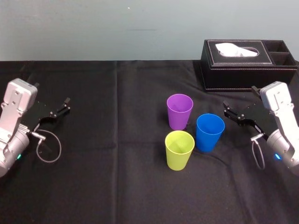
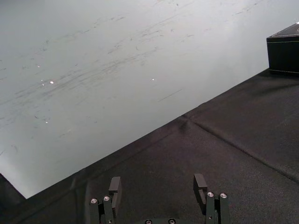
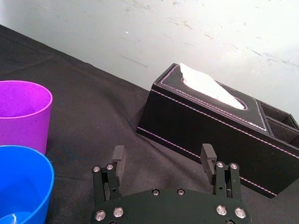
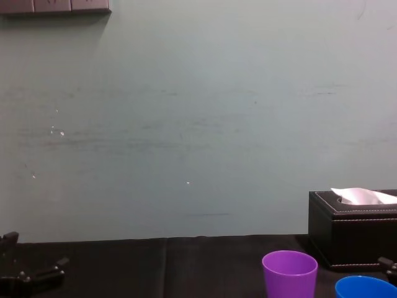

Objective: Stack the three plastic cups sequentially using one hand.

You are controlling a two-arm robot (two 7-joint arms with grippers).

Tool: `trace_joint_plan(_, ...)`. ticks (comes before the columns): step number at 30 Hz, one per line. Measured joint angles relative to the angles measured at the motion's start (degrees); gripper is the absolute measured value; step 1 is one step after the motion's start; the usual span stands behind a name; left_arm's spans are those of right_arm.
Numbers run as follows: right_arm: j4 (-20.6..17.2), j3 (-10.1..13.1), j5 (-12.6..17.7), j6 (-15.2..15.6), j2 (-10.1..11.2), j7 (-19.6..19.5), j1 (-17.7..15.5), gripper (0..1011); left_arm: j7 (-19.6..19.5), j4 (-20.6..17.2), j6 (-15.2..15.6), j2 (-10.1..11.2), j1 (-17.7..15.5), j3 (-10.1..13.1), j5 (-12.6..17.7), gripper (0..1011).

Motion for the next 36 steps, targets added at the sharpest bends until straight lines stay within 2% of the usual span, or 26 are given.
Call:
trace_joint_plan(20,0.0,0.01,0.0,0.0,0.0,0.0,0.0,1000,0.0,0.0,0.0,0.0,0.0,0.0,0.0,1011)
trace_joint_plan(23,-0.83,0.74,0.0,-0.13,-0.11,-0.04,-0.34,999,0.0,0.0,0.0,0.0,0.0,0.0,0.01,1012)
trace_joint_plan(28,-4.33,3.15,0.73,-0.07,0.61,-0.85,-3.23,1000,0.0,0.0,0.0,0.0,0.0,0.0,0.0,1011)
trace_joint_plan(33,-8.09,5.3,2.21,0.95,2.21,-0.87,-7.31,999,0.0,0.0,0.0,0.0,0.0,0.0,0.0,1011)
trace_joint_plan(36,-10.96,7.18,3.38,1.84,3.73,-0.84,-10.98,999,0.0,0.0,0.0,0.0,0.0,0.0,0.01,1011)
